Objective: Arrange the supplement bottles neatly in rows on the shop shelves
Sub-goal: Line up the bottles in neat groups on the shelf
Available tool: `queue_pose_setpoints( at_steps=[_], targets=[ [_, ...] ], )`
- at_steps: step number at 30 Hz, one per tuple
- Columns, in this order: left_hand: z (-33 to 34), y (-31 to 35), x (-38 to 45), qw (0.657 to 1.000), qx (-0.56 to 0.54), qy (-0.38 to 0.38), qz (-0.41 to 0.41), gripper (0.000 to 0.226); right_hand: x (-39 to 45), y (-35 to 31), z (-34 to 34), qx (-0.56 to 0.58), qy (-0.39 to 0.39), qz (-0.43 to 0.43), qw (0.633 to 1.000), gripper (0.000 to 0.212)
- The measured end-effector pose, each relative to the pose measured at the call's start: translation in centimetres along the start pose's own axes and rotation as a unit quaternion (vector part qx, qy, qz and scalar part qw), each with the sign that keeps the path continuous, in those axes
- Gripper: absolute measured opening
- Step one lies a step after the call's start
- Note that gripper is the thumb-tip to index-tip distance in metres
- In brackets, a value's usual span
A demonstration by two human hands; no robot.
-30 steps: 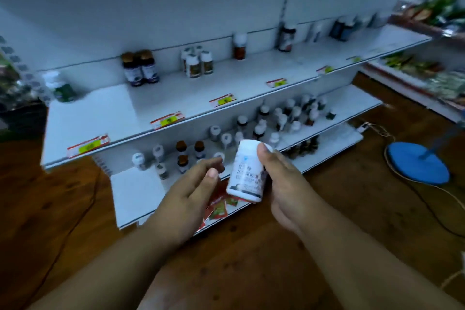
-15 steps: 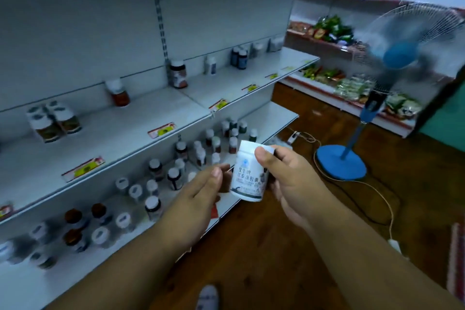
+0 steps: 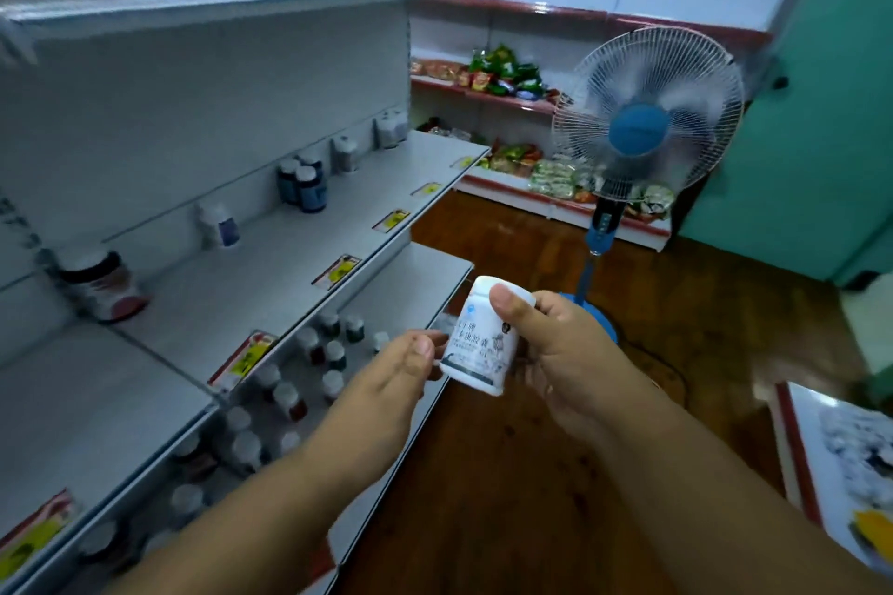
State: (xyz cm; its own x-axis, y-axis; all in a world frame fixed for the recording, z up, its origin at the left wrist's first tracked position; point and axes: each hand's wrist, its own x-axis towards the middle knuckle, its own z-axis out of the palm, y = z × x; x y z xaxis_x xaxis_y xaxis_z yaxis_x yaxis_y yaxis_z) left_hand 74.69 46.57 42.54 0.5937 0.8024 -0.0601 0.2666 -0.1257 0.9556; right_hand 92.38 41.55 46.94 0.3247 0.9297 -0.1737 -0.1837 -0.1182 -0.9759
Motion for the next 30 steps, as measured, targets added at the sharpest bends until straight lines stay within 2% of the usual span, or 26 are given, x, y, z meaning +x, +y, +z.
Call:
queue_pose_setpoints(
  at_steps=[4,5,8,10,13,17,19,22,24,27,30],
  targets=[
    [2.6,-0.1,9.4,1.0,-0.004,0.007,-0.003,0.066,8.2,-0.5,-4.7,0.018,0.012,0.009,1.0,0.071],
    [3.3,-0.1,11.6,1.0,-0.002,0.013,-0.004,0.066,10.6,-0.6,-6.0,0.024,0.013,0.012,1.0,0.067],
    [4.4,0.7,17.8,0.998,-0.004,0.05,-0.033,0.072,18.2,-1.6,-9.4,0.041,0.006,0.036,0.999,0.029],
    [4.4,1.8,21.2,0.995,-0.011,0.08,-0.056,0.068,22.7,-2.4,-10.7,0.044,-0.01,0.047,0.998,0.019],
    [3.5,3.1,26.3,0.988,-0.024,0.135,-0.075,0.058,29.2,-3.9,-11.1,0.077,-0.051,0.07,0.993,0.02],
    [1.2,1.9,32.7,0.973,0.004,0.217,-0.074,0.066,37.8,-5.0,-9.2,0.116,-0.098,0.114,0.982,0.026],
    [-0.6,0.7,36.2,0.973,0.032,0.221,-0.06,0.058,42.2,-5.2,-7.8,0.134,-0.134,0.124,0.974,0.034],
    [-4.1,-1.0,42.1,0.975,0.053,0.213,-0.033,0.05,48.5,-5.6,-6.4,0.158,-0.146,0.128,0.968,0.053],
    [-6.0,-1.4,45.7,0.974,0.075,0.209,-0.043,0.048,52.3,-6.1,-6.0,0.166,-0.163,0.121,0.965,0.055],
    [-8.2,-1.4,51.0,0.966,0.135,0.214,-0.061,0.049,58.1,-7.6,-6.2,0.101,-0.166,0.09,0.977,0.05],
    [-10.1,-2.3,56.1,0.95,0.215,0.203,-0.105,0.051,63.5,-8.6,-6.1,-0.05,-0.156,0.021,0.986,0.041]
  ],
)
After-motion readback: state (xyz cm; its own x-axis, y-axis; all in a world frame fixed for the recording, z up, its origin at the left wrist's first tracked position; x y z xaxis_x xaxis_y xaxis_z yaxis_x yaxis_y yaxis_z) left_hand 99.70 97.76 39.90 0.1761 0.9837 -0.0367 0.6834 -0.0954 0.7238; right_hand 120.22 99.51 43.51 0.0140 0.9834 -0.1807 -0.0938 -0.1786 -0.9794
